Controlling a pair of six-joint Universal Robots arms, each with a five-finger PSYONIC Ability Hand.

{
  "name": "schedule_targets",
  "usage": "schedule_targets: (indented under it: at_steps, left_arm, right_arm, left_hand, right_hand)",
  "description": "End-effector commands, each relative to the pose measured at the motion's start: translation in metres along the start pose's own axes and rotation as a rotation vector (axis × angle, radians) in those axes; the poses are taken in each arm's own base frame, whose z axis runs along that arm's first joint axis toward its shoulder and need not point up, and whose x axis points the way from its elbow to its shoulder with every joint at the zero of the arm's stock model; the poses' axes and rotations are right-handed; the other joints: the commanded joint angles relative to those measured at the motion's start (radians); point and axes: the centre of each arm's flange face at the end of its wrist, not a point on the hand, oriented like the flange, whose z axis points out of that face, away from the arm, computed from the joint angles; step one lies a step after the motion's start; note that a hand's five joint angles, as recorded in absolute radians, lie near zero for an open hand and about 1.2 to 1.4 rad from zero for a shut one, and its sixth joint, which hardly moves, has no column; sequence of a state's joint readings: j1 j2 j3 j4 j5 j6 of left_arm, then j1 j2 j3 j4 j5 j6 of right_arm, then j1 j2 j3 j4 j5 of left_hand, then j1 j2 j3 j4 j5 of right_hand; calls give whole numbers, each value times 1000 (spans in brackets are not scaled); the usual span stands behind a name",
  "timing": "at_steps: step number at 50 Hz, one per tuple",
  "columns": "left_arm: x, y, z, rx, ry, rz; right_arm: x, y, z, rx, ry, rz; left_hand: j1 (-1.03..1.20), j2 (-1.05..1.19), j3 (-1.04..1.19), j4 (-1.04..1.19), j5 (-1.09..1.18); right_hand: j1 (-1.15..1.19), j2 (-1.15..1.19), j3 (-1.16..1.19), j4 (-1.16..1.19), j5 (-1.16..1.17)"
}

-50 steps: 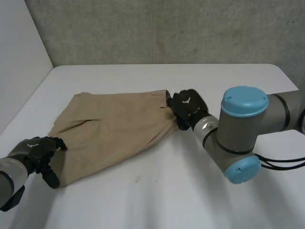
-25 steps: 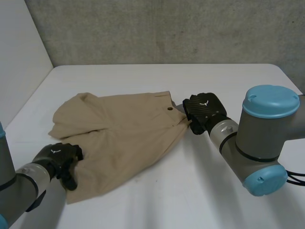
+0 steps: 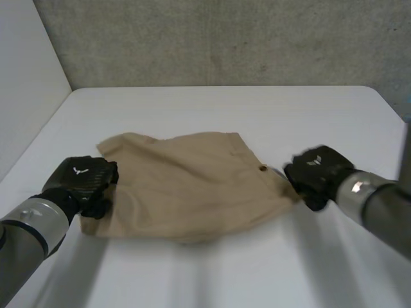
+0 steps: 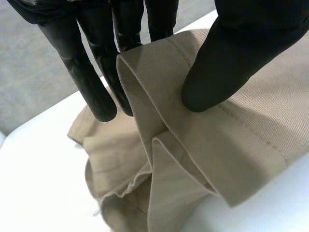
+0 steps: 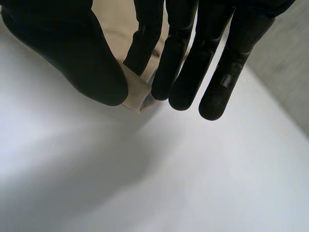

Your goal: Fold the shorts.

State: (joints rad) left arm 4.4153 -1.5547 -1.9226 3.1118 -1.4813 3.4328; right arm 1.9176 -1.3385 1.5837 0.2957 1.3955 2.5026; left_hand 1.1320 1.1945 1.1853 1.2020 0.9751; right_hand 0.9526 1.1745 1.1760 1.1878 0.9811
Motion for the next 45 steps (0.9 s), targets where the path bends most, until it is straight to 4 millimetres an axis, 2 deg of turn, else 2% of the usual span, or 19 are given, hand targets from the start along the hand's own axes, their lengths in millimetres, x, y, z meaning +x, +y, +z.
schedule_targets:
  at_steps: [1, 7, 14, 18, 19, 23, 26, 27, 32, 34, 35, 36, 39, 45]
  left_arm:
    - [24, 1, -21, -71, 145, 12]
    - [28, 12, -21, -151, 189, -3]
    - [20, 10, -13, -158, 162, -13]
    - [6, 7, 3, -147, 119, -28]
    - [1, 6, 13, -146, 104, -30]
    - [-6, 1, 34, -133, 83, -34]
    - [-9, -2, 44, -125, 79, -33]
    - [-10, -3, 51, -124, 77, -35]
    - [-15, 1, 65, -147, 39, -35]
    - [-14, 2, 65, -153, 36, -35]
    - [-11, 4, 65, -160, 42, -33]
    - [-9, 5, 64, -160, 46, -31]
    - [-8, 8, 63, -159, 44, -26]
    - [-10, -1, 53, -96, 21, -20]
  right_arm:
    - [12, 25, -52, -238, -148, -77]
    - [3, 24, -59, -191, -224, -71]
    - [7, 18, -51, -126, -209, -45]
    - [23, 12, -26, -71, -133, 33]
    - [29, 12, -13, -58, -116, 64]
    - [41, 6, 9, -16, -79, 126]
    - [38, 0, 18, 8, -84, 141]
    - [35, -3, 27, 17, -83, 145]
    - [25, -3, 48, 10, -36, 116]
    - [21, -2, 51, 5, -24, 107]
    - [20, -1, 52, 2, -11, 107]
    - [19, -1, 53, 3, -5, 108]
    - [18, 2, 57, 22, 18, 116]
    - [18, 8, 63, 53, 52, 156]
  left_hand:
    - [264, 202, 211, 194, 247]
    - [264, 202, 211, 194, 247]
    - [264, 202, 211, 194, 247]
    - [264, 202, 211, 194, 247]
    - [264, 202, 211, 194, 247]
    - [264, 202, 211, 194, 247]
    - [264, 202, 211, 194, 247]
    - [264, 202, 211, 194, 247]
    - [264, 202, 211, 194, 247]
    - [116, 53, 63, 46, 98]
    - [-234, -296, -287, -304, -252]
    - [-441, -503, -494, -511, -458]
    - [-862, -924, -915, -932, -879]
    - [-880, -943, -934, -950, -898]
  right_hand:
    - [444, 222, 220, 208, 241]
    - [444, 222, 220, 208, 241]
    - [444, 222, 220, 208, 241]
    - [444, 222, 220, 208, 241]
    - [444, 222, 220, 208, 241]
    - [444, 222, 220, 208, 241]
    - [444, 222, 220, 208, 241]
    - [444, 222, 220, 208, 241]
    - [444, 222, 220, 208, 241]
    - [444, 222, 220, 208, 241]
    - [444, 222, 220, 208, 241]
    - [444, 222, 220, 208, 241]
    - [444, 222, 220, 208, 241]
    - [444, 222, 220, 208, 241]
